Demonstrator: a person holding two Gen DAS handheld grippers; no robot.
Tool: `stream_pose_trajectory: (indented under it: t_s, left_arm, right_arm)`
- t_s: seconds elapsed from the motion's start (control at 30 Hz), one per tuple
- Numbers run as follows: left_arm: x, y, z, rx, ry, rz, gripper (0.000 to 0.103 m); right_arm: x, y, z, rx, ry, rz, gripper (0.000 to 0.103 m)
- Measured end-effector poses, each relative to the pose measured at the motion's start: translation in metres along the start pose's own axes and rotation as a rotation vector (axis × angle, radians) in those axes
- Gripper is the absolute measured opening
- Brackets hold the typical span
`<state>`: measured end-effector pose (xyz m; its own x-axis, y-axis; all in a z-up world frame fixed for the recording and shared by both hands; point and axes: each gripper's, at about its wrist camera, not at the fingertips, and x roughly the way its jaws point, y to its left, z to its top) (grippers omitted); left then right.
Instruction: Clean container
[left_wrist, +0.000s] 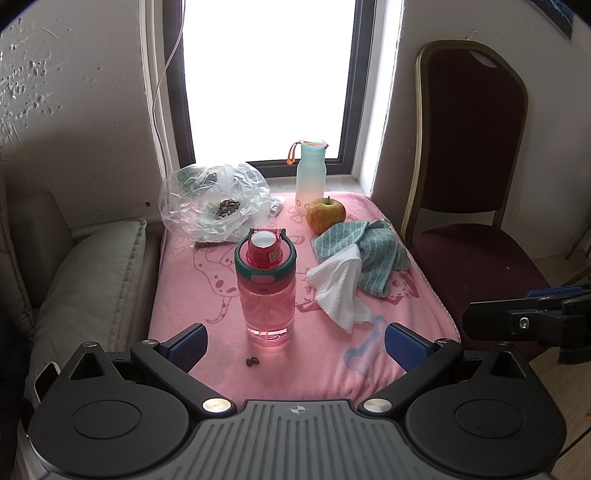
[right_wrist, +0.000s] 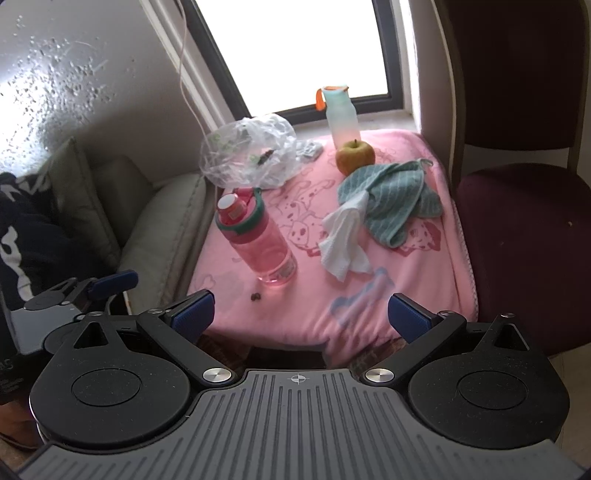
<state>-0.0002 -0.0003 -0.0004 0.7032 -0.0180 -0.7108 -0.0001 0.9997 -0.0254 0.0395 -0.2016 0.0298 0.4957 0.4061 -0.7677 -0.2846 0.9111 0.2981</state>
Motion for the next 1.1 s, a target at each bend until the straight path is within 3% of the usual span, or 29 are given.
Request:
stream_pose_trajectory:
  t_s: [1.1]
  left_arm:
    - [-0.0005,-0.0016,0.0013,-0.002,0.008,-0.001,0.102]
  right_arm:
    - [0.0015,0.0004,0.0004,-0.004,0.007,-0.001,0.103]
